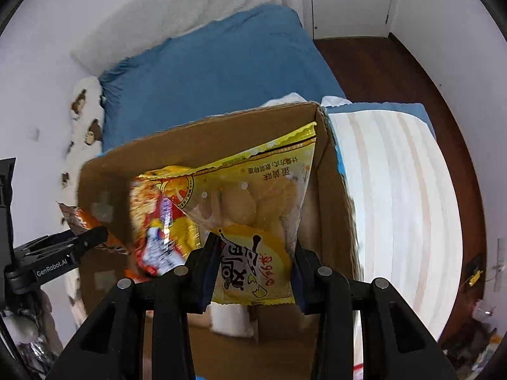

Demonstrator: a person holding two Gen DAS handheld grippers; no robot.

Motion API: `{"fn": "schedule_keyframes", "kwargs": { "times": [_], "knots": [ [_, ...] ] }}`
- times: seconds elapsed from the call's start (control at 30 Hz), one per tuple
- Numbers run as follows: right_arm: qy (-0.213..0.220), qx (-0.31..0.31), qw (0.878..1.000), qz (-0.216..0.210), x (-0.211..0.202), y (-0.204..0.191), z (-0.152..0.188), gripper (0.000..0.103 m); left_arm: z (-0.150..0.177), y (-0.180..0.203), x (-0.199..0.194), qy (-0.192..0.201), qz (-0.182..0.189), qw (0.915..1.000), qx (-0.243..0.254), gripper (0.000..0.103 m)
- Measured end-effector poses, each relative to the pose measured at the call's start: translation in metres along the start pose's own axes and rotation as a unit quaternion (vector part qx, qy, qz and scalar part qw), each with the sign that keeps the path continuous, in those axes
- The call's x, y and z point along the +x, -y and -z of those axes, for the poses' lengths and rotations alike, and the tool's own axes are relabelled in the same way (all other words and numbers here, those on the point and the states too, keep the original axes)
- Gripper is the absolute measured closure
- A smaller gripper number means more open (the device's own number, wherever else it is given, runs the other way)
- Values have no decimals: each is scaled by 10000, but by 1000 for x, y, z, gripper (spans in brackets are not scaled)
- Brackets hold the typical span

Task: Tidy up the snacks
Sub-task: 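Carry both bags into the cardboard box and open both tools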

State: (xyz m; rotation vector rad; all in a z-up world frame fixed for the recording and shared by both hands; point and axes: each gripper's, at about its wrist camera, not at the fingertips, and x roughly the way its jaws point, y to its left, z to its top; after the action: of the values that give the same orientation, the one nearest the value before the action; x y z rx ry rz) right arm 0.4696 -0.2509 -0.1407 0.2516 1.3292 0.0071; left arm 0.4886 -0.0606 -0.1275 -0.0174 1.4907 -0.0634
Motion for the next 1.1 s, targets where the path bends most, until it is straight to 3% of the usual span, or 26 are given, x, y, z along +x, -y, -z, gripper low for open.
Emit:
{"fn": "schedule_keyframes", "kwargs": {
  "times": [0.07,0.13,0.17,0.2,0.33,0.53,0.67,1.1],
  "knots": [
    [-80,26,9999,72,16,2,-10,60,-5,-7,16,-186,-42,9998,-58,48],
    [-189,29,9996,201,31,3,-17,38,-9,-13,29,-258,72,9995,-155,47],
    [-190,17,9995,235,34,3,-18,17,-9,-16,32,-261,107,9994,-193,39],
    [-217,-24,9995,210,39,1,-20,16,-9,-18,34,-228,151,9994,-215,24],
    [-273,-68,9993,238,48,-2,-21,14,-7,-22,36,-120,333,9991,-223,12],
    [-243,-118,9995,165,43,-4,-12,9,5,-24,27,9,376,9989,-263,12],
    [-42,-277,9993,230,26,-8,7,7,23,-20,9,363,360,9985,-209,12],
    [544,-622,9962,286,-24,-11,89,5,129,-6,-64,1501,267,9882,-106,12]
  ]
}}
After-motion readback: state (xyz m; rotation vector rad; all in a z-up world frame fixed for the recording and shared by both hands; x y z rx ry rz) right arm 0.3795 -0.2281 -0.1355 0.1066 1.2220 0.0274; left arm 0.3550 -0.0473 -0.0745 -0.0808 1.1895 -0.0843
